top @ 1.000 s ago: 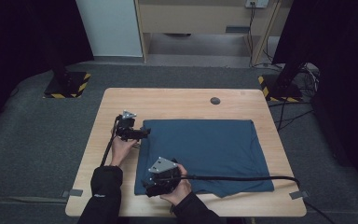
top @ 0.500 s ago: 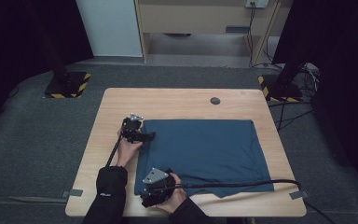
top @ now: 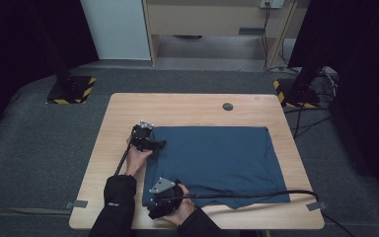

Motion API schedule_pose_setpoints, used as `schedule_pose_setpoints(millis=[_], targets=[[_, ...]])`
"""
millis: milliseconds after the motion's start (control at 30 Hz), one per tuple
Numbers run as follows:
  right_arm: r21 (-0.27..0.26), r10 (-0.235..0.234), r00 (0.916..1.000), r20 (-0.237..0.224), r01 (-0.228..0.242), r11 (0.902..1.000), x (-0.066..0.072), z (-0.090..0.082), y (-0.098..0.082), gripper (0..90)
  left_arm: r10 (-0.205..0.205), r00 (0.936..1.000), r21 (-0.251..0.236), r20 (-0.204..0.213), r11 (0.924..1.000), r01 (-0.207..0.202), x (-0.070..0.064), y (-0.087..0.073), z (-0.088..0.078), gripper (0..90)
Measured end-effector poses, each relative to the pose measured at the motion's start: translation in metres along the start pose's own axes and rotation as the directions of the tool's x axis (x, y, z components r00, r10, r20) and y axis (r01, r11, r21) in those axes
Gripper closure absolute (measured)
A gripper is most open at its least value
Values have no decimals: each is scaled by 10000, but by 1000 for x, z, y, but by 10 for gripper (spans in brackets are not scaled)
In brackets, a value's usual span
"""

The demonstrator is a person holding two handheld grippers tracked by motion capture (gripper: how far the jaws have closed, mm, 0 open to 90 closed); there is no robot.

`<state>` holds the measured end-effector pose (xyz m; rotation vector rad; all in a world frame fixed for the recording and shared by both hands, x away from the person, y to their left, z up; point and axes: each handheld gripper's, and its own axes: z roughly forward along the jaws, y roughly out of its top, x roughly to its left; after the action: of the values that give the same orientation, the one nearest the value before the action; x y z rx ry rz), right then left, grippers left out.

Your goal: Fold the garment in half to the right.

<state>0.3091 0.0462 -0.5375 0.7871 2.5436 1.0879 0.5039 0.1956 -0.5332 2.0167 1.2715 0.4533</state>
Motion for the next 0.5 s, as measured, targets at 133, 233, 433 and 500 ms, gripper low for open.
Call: schedule_pose_setpoints(millis=[133,233,433,500], targets=[[-57,266,9996,79,-266,9996,-1,0,0,160,292,9996,-125,3,9995,-292,-3,0,0,236],[-132,480,9983,322,-476,9988,-2,-3,0,271,211,9997,-232,78,9995,-209,-3,0,-1,346],[-188,871,9923,881,-858,9961,-7,-6,0,525,-404,9983,-364,416,9985,420,-5,1,-1,634],[-252,936,9897,1085,-914,9955,-9,-7,0,632,-697,9964,-424,489,9965,718,-6,0,0,699]])
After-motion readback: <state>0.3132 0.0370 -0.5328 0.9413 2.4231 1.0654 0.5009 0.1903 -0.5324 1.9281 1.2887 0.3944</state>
